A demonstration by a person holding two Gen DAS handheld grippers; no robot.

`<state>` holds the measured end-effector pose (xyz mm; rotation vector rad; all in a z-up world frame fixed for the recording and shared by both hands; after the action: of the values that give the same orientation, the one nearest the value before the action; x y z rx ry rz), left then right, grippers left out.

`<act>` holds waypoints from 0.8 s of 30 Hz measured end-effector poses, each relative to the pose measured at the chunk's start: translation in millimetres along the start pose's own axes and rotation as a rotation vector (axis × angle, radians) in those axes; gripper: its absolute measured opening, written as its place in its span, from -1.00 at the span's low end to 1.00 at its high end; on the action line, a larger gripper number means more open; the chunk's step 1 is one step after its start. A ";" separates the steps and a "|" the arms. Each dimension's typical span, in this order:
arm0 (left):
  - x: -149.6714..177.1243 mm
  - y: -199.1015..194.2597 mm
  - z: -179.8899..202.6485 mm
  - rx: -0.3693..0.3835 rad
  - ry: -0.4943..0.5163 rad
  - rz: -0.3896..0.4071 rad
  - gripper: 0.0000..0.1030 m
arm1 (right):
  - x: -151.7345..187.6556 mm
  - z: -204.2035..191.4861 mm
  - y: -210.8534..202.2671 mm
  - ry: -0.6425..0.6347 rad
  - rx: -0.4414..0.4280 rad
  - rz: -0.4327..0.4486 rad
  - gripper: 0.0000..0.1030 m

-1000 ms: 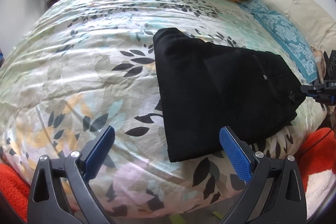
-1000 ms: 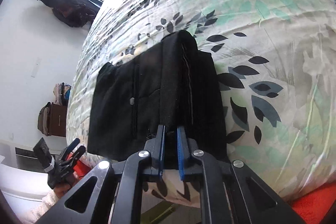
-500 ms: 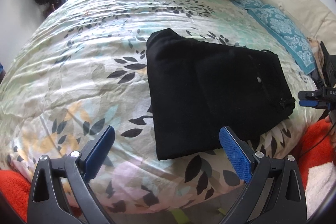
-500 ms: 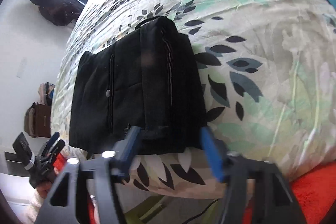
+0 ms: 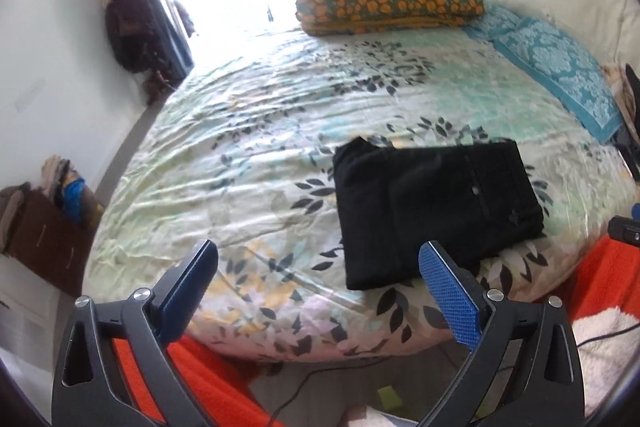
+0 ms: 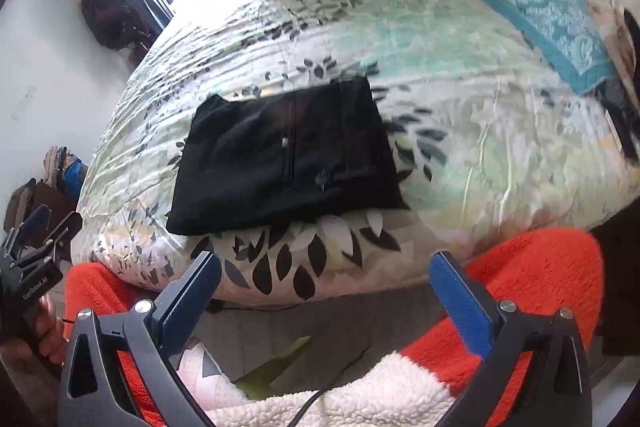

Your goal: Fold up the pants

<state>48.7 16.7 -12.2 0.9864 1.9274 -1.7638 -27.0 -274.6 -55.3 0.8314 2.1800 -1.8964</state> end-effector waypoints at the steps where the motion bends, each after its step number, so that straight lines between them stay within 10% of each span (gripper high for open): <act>1: -3.3 -3.5 -6.3 -0.014 -0.031 -0.013 0.96 | -5.8 -3.8 -11.7 -0.038 0.030 0.046 1.00; 24: 28.8 -5.1 18.2 0.027 -0.018 -0.181 0.95 | 32.5 -46.8 -13.3 -0.112 0.149 -0.028 1.00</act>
<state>21.5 6.5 -30.7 0.8238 2.0430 -1.8933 -49.0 -220.7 -48.8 0.7016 2.0161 -2.0860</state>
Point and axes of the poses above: each gripper's, at about its wrist camera, not at the fingertips, and y roughly the way its jaws point, z to its right, x to its underside, the point moved 5 cm from there along y, roughly the way its jaws point
